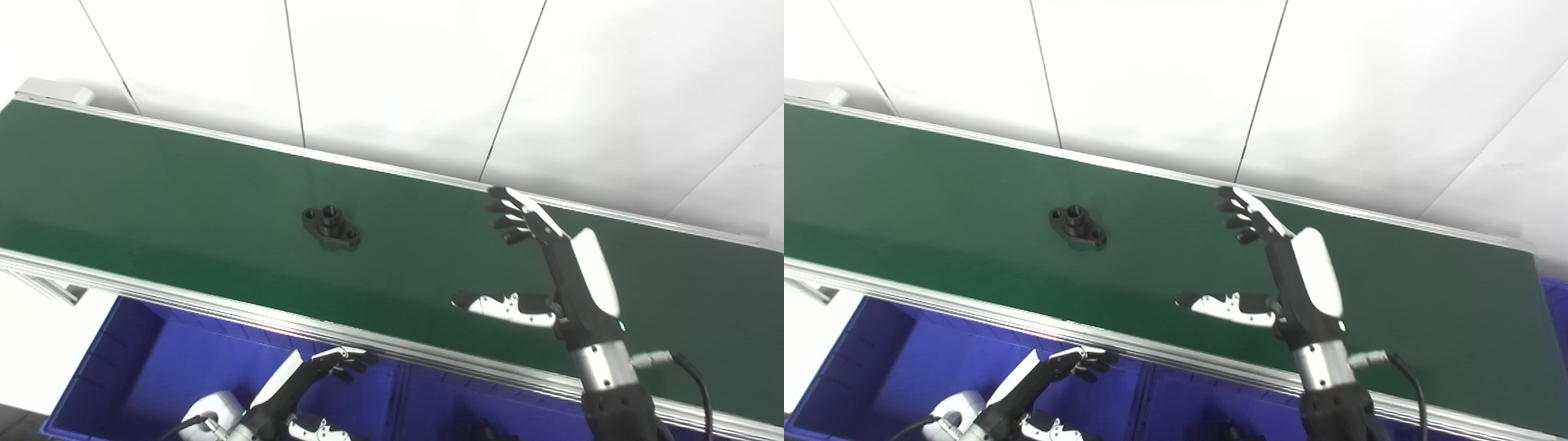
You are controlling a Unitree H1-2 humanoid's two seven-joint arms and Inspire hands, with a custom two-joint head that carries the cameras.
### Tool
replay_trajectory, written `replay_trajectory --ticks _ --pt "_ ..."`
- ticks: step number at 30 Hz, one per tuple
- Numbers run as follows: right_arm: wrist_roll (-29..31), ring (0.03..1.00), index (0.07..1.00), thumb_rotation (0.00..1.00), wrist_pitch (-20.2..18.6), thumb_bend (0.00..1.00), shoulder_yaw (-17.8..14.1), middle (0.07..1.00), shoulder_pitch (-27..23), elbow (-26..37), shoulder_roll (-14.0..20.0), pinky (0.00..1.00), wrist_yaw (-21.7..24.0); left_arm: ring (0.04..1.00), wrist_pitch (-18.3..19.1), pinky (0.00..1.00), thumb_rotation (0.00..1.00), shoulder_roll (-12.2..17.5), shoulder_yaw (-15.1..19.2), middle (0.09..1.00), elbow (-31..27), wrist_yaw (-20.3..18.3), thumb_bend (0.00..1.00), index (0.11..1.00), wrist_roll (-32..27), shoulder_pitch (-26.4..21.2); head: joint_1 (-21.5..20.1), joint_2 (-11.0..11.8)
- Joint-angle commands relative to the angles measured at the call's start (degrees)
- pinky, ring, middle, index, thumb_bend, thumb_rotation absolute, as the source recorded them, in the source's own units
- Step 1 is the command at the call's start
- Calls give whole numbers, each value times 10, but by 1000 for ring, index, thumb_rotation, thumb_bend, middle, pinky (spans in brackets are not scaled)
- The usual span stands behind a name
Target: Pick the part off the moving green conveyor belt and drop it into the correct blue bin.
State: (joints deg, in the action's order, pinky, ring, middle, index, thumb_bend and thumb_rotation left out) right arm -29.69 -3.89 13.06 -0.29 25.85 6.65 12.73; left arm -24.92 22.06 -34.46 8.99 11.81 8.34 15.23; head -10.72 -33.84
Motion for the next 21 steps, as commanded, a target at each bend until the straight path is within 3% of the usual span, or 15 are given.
replay_trajectory --ticks 1,9,21 --pt "9 744 860 297 -6 781 2 800 -27 0 8 657 13 752 -20 662 344 11 -1 806 -11 13 895 742 -3 -3 -2 1" --pt "-52 760 857 353 -68 792 34 796 -121 -47 17 682 72 752 -20 656 314 20 -6 802 -6 12 872 744 -13 -11 -31 11" --pt "-108 803 860 409 -69 831 91 832 -232 -171 30 730 100 740 -20 643 349 26 -12 805 4 19 873 746 -9 -23 -34 18"
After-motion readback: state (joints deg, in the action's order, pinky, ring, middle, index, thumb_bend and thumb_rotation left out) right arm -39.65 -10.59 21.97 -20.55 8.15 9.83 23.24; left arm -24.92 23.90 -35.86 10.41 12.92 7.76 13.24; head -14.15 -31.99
